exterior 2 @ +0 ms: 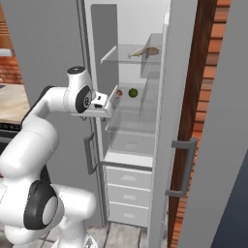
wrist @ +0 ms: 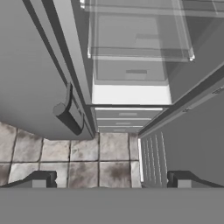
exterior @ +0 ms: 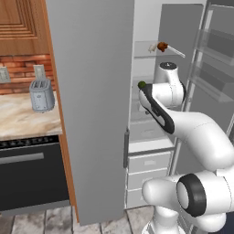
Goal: Gather the mushroom and lime from the fridge and place them on a tray on the dining counter. Then gather the chicken drumstick and fish from the fridge and place them on the other tray.
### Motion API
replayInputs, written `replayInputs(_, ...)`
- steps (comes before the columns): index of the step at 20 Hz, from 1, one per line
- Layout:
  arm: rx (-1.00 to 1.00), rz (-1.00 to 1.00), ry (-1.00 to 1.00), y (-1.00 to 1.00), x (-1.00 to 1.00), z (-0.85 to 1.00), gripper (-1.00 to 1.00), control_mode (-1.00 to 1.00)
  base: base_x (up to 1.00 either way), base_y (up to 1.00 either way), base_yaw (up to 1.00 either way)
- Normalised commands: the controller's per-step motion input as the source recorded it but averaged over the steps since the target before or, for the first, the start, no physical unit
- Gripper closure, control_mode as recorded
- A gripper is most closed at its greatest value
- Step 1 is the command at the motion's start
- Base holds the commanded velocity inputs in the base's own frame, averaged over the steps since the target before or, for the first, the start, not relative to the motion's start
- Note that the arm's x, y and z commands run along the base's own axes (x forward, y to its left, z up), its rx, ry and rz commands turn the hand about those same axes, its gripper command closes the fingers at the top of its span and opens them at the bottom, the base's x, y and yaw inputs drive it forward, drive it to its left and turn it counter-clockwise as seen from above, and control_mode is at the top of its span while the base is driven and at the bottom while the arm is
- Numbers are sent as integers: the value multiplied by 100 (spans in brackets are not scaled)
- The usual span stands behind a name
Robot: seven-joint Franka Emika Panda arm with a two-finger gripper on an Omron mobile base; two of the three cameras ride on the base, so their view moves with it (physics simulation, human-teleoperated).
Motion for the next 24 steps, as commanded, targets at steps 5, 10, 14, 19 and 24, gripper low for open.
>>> replayInputs(5, 0, 0, 0, 0, 0, 0, -100, 100, 41, -19, 0)
replayInputs(10, 0, 0, 0, 0, 0, 0, -100, 100, 39, -20, 0)
replayInputs(14, 0, 0, 0, 0, 0, 0, -100, 100, 31, -24, 0)
replayInputs(19, 0, 0, 0, 0, 0, 0, -100, 100, 33, -32, 0)
replayInputs(24, 0, 0, 0, 0, 0, 0, -100, 100, 41, -30, 0)
